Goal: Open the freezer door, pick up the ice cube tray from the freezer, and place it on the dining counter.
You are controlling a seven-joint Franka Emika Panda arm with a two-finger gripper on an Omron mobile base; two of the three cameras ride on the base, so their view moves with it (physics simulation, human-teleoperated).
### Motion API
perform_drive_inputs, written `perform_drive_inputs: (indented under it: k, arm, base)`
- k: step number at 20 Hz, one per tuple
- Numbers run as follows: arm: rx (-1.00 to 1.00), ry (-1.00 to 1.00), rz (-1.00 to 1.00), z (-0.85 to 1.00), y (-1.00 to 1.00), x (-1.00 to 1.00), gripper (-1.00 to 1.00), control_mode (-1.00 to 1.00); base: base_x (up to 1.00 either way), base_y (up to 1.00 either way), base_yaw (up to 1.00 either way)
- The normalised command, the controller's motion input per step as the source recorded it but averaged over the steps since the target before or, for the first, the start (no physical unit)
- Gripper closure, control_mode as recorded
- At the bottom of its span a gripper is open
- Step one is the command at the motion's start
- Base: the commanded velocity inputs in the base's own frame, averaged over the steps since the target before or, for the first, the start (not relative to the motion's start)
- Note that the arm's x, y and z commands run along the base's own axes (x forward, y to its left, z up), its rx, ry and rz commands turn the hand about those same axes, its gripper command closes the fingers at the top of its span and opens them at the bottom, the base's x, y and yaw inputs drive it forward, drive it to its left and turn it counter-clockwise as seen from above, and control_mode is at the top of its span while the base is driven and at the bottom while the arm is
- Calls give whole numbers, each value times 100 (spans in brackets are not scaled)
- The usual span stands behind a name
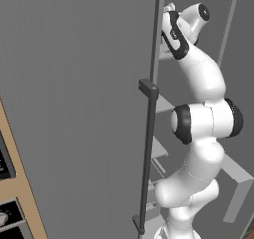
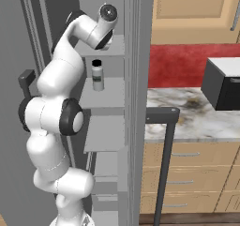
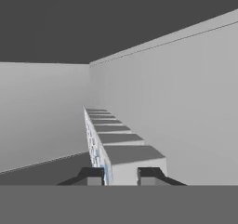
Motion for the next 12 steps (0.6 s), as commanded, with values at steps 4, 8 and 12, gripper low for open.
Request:
perform_drive_inputs:
  k: [4, 8, 12]
  arm:
    - [0, -13, 0, 4, -12, -54, 100, -100]
    - [0, -7, 0, 2, -5, -57, 100, -100]
    - [0, -4, 0, 8, -5, -56, 100, -100]
  base:
    - [0, 0, 0]
    - [0, 0, 0]
    - [0, 0, 0]
